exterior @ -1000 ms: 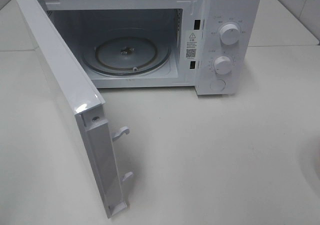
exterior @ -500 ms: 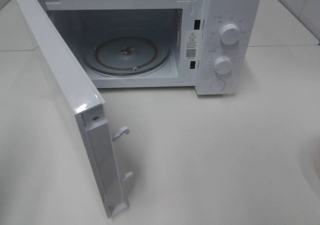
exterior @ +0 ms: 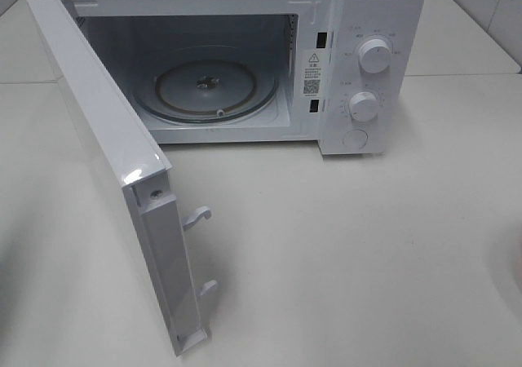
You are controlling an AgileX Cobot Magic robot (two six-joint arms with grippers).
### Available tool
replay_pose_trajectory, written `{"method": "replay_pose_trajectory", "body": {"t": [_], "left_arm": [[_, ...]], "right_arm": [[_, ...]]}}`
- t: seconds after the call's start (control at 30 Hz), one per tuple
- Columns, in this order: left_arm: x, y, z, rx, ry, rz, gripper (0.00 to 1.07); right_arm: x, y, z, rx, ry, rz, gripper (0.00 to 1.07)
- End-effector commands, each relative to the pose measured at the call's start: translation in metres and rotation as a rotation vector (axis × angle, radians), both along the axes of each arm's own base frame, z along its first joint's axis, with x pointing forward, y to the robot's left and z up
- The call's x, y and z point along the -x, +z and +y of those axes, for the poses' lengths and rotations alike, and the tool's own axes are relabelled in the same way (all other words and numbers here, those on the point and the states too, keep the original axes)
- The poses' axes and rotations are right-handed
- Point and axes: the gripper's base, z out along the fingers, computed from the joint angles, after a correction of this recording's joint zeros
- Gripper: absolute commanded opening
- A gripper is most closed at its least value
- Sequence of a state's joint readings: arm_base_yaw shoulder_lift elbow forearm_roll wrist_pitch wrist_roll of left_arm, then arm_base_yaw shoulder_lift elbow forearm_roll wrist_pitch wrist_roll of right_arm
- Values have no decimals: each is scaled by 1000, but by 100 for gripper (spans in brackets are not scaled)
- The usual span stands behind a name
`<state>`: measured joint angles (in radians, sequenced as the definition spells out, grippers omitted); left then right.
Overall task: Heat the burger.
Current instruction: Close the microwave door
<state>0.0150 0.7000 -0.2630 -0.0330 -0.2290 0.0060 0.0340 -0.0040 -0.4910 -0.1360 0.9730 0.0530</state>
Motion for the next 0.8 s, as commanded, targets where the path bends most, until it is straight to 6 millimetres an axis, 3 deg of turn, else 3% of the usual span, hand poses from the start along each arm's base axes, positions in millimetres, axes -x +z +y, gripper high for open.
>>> {"method": "replay_pose_trajectory", "body": {"t": [0.03,0.17,0.53,0.73,0.8], "left_arm": [[-6,-1,1,-8,3,-86,0],[-20,-12,-3,-85,-47,-83,0],[-45,-40,-14,-39,-175,21,0],[-53,-44,-22,-20,-262,36,0],[-65,-44,-29,-29,-346,52,0]], "right_arm": [[5,0,0,6,-6,-45,74],[5,0,0,6,-6,-45,74],[5,0,0,6,-6,-45,74],[5,0,0,6,-6,-45,74],[5,0,0,6,-6,-45,74]]}}
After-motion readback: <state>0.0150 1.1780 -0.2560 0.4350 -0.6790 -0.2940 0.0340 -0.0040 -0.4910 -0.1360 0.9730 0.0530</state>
